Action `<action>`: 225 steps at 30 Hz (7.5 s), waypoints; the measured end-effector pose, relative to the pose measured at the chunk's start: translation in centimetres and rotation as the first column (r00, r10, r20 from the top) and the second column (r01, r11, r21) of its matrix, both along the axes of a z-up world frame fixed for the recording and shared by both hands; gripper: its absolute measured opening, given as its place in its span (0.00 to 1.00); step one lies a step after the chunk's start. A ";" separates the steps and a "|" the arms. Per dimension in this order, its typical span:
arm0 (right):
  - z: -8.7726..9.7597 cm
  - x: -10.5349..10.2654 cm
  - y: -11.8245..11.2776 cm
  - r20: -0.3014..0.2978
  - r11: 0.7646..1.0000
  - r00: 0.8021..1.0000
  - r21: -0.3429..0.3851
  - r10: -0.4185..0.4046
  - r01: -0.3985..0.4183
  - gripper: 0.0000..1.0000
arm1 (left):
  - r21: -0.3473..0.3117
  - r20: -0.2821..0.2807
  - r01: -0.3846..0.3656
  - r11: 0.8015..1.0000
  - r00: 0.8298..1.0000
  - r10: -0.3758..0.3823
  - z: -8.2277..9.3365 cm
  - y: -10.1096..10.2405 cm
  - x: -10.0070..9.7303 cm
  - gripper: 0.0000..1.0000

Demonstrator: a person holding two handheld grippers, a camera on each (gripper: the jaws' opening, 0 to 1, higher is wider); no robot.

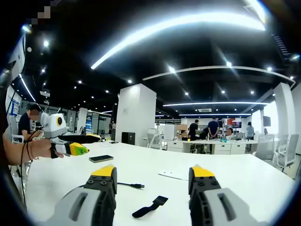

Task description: Find the charging cable on the desk, coil it up and secure with Velcro.

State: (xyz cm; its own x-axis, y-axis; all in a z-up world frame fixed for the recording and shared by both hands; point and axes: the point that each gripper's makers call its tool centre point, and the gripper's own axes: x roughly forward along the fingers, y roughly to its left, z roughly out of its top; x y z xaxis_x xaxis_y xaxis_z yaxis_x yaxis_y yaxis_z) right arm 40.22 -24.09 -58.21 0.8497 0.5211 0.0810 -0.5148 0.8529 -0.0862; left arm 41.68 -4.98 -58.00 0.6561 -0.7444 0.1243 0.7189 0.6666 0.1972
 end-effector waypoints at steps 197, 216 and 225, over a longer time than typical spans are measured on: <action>-5.3 9.7 10.9 -0.162 0.965 0.973 -0.178 0.164 -0.192 0.53 | -0.039 -0.067 -0.081 0.996 0.995 0.079 -3.8 4.5 -2.6 0.47; -7.5 10.9 13.7 -0.207 0.942 0.955 -0.214 0.213 -0.256 0.52 | -0.030 -0.084 -0.112 0.993 0.991 0.109 -4.8 6.1 -2.8 0.47; -7.8 11.5 14.2 -0.212 0.938 0.951 -0.215 0.225 -0.271 0.52 | -0.029 -0.090 -0.121 0.992 0.989 0.118 -5.2 6.5 -2.7 0.47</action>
State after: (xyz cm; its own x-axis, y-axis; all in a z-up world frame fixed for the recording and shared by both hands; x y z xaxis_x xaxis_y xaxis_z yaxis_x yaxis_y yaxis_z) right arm 51.70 -9.87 -65.99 0.6791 0.7017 -0.2153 -0.7333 0.6616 -0.1566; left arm 38.97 1.50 -63.17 0.7493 -0.6565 0.0866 0.6475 0.7538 0.1124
